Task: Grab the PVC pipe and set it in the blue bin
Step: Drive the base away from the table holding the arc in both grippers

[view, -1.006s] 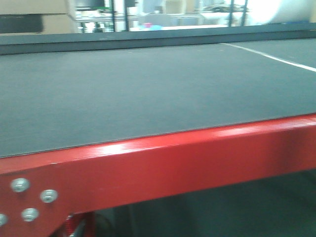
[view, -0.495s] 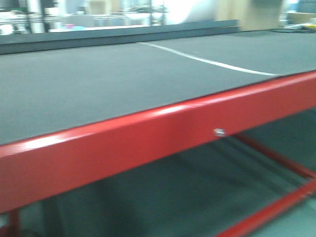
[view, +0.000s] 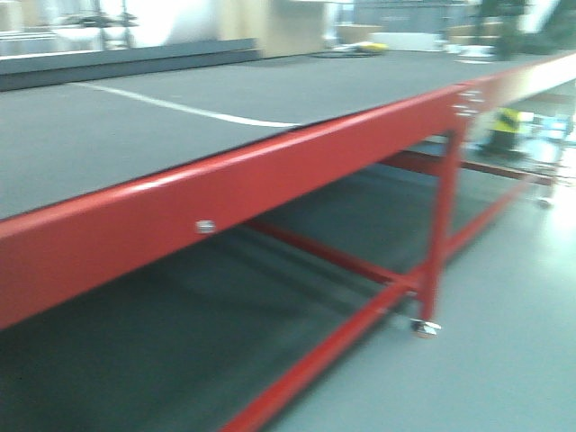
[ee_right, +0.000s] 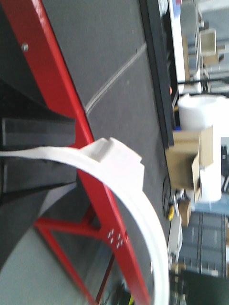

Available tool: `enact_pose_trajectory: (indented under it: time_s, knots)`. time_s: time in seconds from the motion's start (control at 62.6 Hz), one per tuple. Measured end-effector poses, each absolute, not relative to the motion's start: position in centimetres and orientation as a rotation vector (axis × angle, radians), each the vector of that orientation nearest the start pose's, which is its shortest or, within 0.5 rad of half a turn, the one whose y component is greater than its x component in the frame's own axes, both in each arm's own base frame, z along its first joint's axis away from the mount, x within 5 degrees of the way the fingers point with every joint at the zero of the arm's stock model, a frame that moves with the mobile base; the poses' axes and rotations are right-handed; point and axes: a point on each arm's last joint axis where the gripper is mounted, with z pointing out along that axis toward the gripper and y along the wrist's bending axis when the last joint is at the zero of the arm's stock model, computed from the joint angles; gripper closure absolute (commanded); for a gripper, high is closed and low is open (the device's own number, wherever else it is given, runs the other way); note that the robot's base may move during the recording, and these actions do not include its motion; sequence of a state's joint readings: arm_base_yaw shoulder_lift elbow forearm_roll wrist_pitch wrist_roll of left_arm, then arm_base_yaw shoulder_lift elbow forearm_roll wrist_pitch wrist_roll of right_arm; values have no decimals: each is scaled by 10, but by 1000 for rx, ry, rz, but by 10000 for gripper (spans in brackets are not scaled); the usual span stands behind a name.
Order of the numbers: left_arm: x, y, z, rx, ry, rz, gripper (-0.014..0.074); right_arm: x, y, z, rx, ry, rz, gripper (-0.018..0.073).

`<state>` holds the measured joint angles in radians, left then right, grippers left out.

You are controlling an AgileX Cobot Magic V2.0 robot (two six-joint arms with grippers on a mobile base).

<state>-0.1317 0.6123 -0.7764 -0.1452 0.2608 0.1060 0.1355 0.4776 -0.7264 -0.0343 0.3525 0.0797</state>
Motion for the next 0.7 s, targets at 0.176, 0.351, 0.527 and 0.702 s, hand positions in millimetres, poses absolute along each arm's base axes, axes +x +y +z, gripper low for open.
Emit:
enact_pose_trajectory:
  time_s: [0.176, 0.351, 0.527, 0.702]
  knots:
    - [118, -19, 400, 106, 1576, -159, 707, 87, 11, 389, -61, 1587, 133, 727]
    - [118, -19, 400, 106, 1574, -159, 707, 87, 11, 389, -61, 1587, 133, 727]
    - [118, -19, 400, 106, 1574, -159, 707, 87, 11, 389, -61, 1587, 133, 727]
    - [118, -19, 400, 106, 1574, -159, 707, 87, 11, 389, -61, 1587, 133, 727]
